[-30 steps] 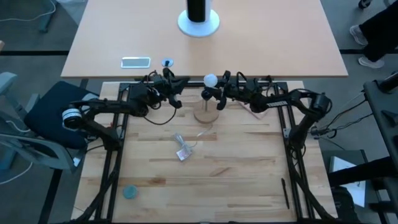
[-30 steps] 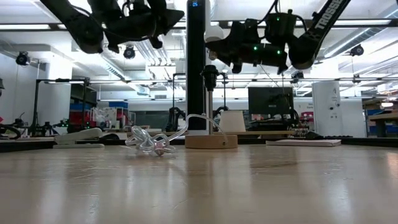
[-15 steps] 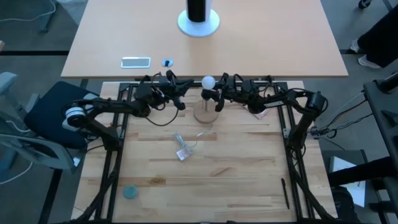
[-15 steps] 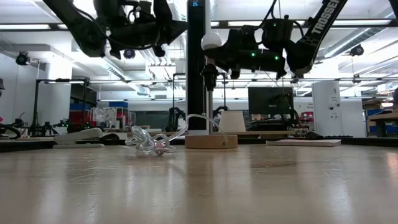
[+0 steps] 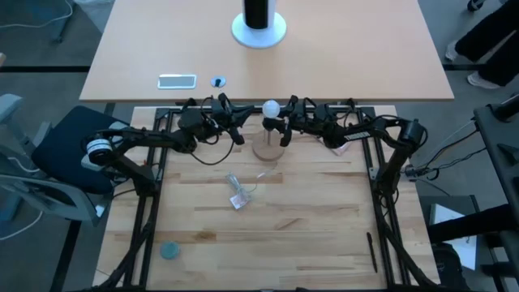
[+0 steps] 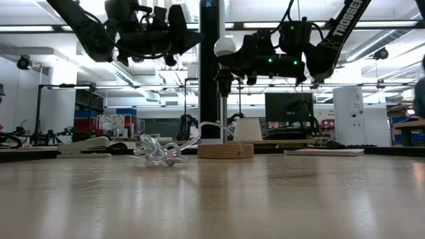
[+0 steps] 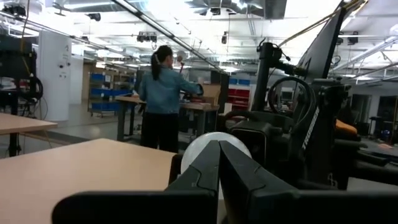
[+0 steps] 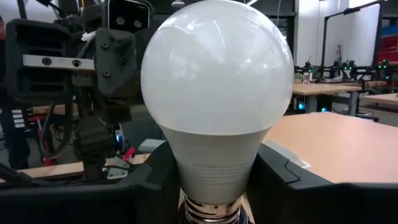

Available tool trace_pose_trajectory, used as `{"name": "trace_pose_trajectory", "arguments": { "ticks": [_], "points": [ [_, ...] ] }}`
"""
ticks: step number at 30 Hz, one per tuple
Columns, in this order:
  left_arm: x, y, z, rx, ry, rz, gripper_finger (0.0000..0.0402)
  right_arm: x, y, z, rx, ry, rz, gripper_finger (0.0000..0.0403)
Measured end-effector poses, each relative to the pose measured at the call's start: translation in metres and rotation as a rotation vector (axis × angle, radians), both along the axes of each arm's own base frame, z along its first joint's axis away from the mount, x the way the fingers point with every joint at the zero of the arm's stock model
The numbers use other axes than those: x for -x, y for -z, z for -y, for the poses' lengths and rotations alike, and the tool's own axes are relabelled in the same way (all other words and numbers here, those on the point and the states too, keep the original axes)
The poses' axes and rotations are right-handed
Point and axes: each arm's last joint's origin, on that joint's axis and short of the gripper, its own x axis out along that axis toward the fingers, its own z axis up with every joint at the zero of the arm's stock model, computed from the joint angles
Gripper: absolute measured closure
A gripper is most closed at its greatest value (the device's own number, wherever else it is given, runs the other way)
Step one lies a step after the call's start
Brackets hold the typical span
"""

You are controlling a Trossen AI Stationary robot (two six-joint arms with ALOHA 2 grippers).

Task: Screw lightbulb
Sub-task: Insert the lightbulb on the desk lamp

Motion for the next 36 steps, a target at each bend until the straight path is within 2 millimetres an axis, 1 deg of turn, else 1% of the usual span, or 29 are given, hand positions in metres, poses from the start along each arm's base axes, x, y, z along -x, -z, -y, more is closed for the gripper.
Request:
{"name": "trace_pose_trajectory", "arguments": {
  "ticks": [5,9,12,22,36],
  "points": [
    [-0.0014,0.0052,-0.0007,-0.028,-0.017,-0.069,0.0401,0.0001,0.0003,0.0,0.006,0.002,-0.003,0.0279],
    [-0.0014,0.0054,-0.0007,-0.031,-0.018,-0.073,0.0401,0.0,0.0014,0.0001,0.011,0.005,-0.014,0.0251],
    [-0.0014,0.0054,-0.0007,-0.035,-0.019,-0.075,0.0401,-0.0003,0.0027,0.0,0.015,0.006,-0.028,0.024],
    [-0.0015,0.0056,-0.0007,-0.038,-0.02,-0.077,0.0401,-0.0006,0.004,-0.0002,0.035,0.01,-0.046,0.0246],
    [-0.0019,0.0074,-0.0009,-0.029,-0.019,-0.095,0.0401,-0.0008,0.0063,0.0,0.027,0.018,-0.072,0.018]
  ]
}}
